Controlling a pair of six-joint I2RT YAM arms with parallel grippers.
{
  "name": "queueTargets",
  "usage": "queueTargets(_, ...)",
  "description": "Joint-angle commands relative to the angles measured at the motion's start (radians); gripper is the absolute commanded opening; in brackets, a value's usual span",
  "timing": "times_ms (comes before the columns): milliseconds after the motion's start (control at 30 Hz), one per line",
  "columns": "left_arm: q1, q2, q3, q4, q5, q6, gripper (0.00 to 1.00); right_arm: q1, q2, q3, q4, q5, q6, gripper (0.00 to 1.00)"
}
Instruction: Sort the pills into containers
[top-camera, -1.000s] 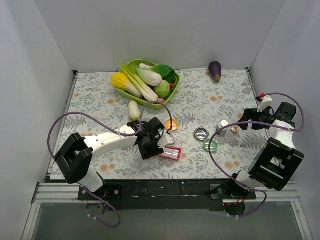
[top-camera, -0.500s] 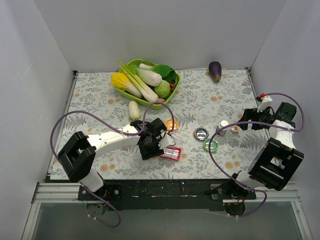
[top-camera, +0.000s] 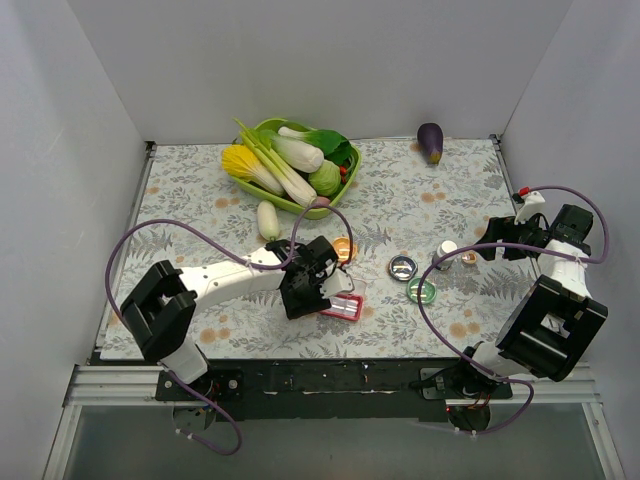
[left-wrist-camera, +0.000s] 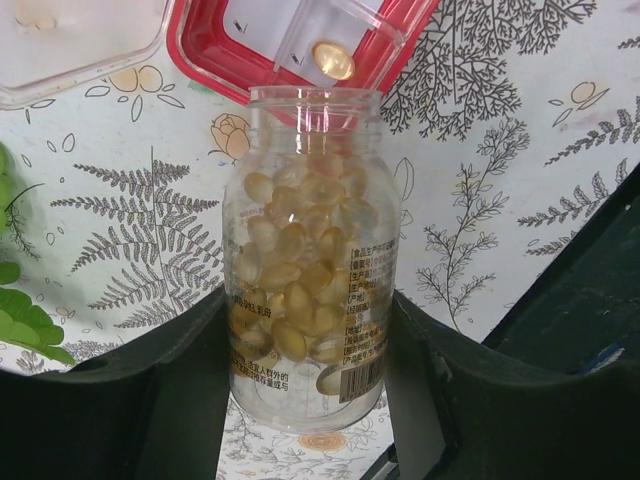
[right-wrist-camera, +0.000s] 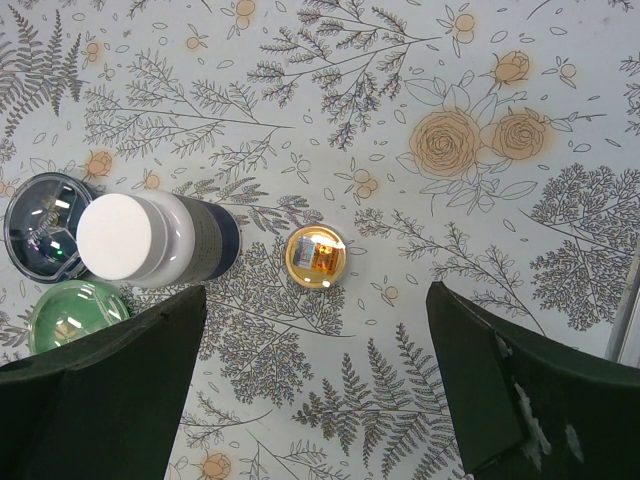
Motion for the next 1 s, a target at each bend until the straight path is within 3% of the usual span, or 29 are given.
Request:
queueTargets(0, -0.008, -0.006, 0.042, -0.014, -0.034, -0.002, 0.0, -0.01, 0.001, -0.004, 0.003, -0.024, -0.016, 0.98)
queueTargets(967, -0.037, 0.026, 0.079, -0.052, -0.082, 0.007, 0.0, -0.017, 0.004, -0.004, 0.002, -0.027, -0.018, 0.98)
